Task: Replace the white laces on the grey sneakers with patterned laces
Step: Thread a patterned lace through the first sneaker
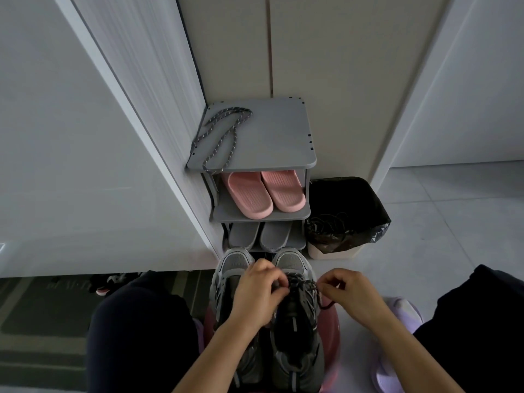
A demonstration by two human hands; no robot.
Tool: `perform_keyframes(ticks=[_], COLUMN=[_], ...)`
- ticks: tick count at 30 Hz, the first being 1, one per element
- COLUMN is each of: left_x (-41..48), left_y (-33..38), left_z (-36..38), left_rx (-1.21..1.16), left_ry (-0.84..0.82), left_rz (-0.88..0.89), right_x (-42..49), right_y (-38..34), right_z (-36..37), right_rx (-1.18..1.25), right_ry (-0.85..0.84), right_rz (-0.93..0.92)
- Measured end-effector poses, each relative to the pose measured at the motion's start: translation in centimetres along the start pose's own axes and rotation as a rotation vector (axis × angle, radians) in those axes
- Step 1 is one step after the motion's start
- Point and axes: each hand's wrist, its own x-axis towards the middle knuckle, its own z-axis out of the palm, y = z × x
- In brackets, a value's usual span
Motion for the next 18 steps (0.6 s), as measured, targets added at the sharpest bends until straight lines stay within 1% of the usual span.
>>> perform_keyframes(ticks=[2,5,7,12,16,18], left_x=[-0.5,-0.8,-0.8,-0.5,-0.5,-0.5], left_y=[-0.3,0.4,0.7,0.2,0.2,0.0], left_z=[0.2,1.1,1.7,2.7,3.1,3.3], left_rx=[0.13,0.166,0.181,0.163,0.118,0.119], left_ry=[-0.037,-0.132,-0.15,-0.136,-0.079,-0.052], left_rz=[-0.005,-0.034,-0.041,-0.048,0.003,0.033], right_x=[0.1,0.0,0.1,0.4,0.6,0.7], right_y=[0.4,0.5,0.4,0.5,0.4,0.2], right_z=[0.0,0.6,1.1,1.4,1.6,1.8], right_rx=[-0.033,-0.068,-0.092,-0.107,-0.249,-0.278], right_ry=[-0.001,-0.03,-0.038,-0.055,-0.044,-0.071], right_rz=[0.01,0.002,-0.004,0.009,-0.046,-0.071])
